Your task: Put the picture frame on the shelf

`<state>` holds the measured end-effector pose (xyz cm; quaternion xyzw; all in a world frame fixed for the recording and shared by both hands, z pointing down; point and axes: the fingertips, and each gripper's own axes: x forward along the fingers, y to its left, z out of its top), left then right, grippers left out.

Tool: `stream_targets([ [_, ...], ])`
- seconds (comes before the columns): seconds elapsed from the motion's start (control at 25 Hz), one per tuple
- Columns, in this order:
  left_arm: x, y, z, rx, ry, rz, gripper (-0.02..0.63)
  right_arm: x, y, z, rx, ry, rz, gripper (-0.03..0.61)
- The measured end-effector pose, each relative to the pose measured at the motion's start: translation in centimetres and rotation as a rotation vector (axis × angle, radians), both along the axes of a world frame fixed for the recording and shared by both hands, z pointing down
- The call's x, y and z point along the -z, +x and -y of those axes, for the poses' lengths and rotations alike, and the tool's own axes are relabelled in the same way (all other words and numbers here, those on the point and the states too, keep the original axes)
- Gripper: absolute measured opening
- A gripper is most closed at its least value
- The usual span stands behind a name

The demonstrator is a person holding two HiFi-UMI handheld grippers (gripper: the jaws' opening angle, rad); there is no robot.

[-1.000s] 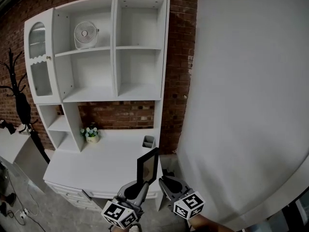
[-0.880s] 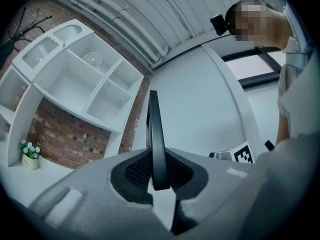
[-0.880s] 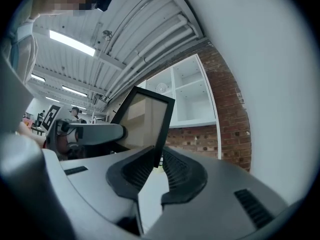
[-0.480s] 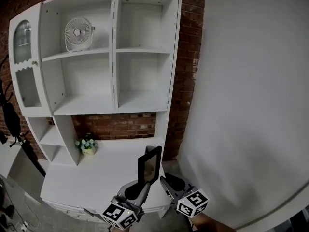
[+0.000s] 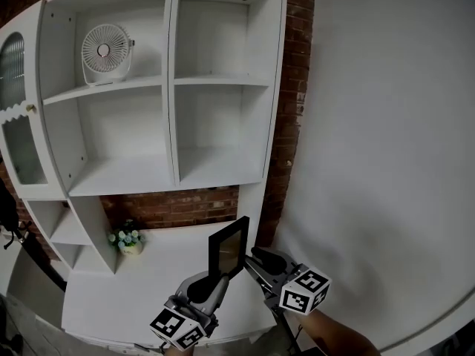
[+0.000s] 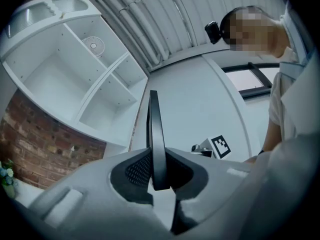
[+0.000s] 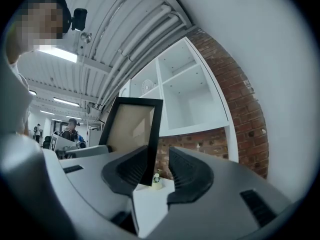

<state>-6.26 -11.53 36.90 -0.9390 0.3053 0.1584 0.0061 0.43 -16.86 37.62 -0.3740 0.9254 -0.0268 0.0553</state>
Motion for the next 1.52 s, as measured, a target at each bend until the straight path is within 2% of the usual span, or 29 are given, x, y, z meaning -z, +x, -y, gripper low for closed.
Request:
stream_targets([
  [0.28,0.5,0.8,3.2,-0.031,0.010,-0.011,0.051,0.6,-0.1,3.1,0.026,-0.003,-0.025,0.133],
  [0.44,1.0,1.3,5.0,-0.062,0.016,-0.013,0.051,1.1,0.3,4.8,0.100,-0.010,-0.045,0.133],
  [0.64,2.0,1.8,7.6,-0.090,0.028,-0.023,0.051,2.3,0.6,7.1,0.174,0.008,-0.067,0.094],
  [0.96,4.1,2.1,12.0,-0.091,0.070,-0.013,0.051,4.8,1.1,11.5,0.107,0.033,-0.047,0.080],
  [1.2,6.3,2.6,15.4,-0.092,0.098,0.021,0.052,7.7,1.8,14.5,0.046,0.079,-0.029,0.075],
  [1.52,8.1,2.5,20.8,0.012,0.053,0.067,0.052,9.6,2.1,19.3,-0.027,0.087,-0.008,0.074],
])
